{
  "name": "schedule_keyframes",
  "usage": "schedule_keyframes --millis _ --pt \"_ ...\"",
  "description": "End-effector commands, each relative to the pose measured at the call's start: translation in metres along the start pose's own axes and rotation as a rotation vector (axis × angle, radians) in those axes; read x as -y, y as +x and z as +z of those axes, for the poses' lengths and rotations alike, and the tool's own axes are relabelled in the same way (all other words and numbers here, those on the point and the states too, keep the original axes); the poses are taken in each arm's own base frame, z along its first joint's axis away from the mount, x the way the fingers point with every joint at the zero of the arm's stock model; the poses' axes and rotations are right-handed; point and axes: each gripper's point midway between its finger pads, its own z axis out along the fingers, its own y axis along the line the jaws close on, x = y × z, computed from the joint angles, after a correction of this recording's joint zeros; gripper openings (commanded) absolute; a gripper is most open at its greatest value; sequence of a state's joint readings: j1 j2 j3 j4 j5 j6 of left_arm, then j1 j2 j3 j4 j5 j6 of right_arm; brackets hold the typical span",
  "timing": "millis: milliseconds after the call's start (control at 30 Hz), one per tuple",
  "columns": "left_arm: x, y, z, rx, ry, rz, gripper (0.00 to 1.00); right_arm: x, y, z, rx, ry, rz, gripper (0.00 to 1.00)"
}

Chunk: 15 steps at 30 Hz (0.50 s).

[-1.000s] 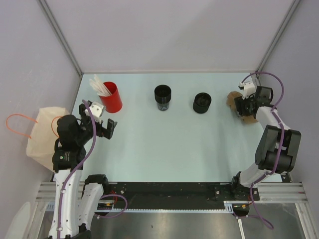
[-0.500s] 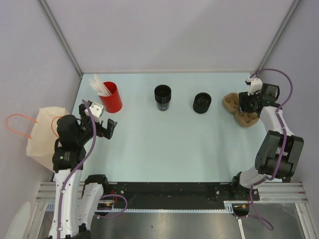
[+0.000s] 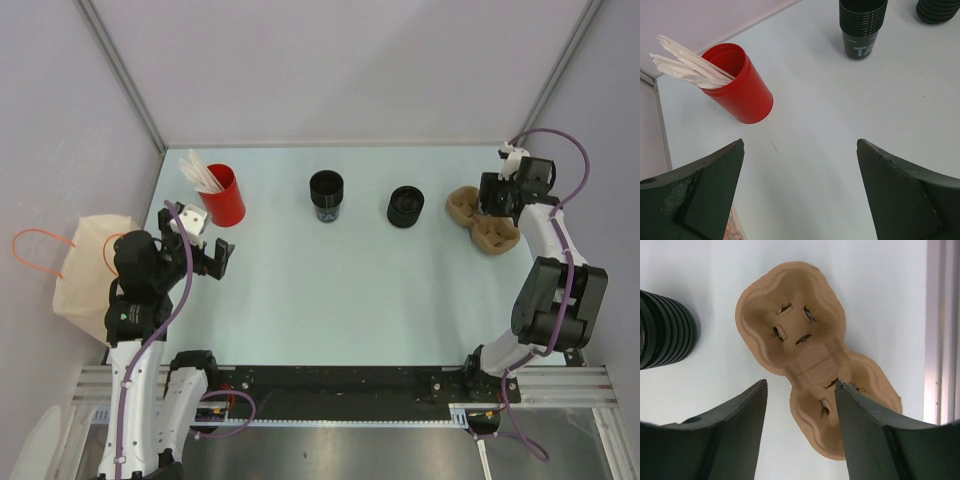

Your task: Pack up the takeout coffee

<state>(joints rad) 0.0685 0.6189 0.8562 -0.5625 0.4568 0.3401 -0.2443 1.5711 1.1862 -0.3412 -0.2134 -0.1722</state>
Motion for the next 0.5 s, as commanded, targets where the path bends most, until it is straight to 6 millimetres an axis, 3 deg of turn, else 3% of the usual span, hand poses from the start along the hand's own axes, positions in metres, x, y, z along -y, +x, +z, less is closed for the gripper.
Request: schedule_keyframes --millis 0,100,200,467 --pt "0.000 -0.006 0.000 0.032 0.005 -0.002 0.99 -0.001 0.003 0.010 -0.045 0.000 -0.049 0.68" --pt "0.000 -0.006 0.000 0.033 0.003 -0.003 0.99 0.002 0.005 0.007 -0.092 -0.013 -0.183 0.84" --pt "0.001 -0.007 0.000 0.035 0.009 -0.003 0.99 0.012 -0.009 0.002 -0.076 0.003 -0.274 0.99" --pt "0.001 -0.006 0.001 0.032 0.012 -0.007 0.99 0.024 -0.019 0.014 -0.081 -0.086 -0.525 1.00"
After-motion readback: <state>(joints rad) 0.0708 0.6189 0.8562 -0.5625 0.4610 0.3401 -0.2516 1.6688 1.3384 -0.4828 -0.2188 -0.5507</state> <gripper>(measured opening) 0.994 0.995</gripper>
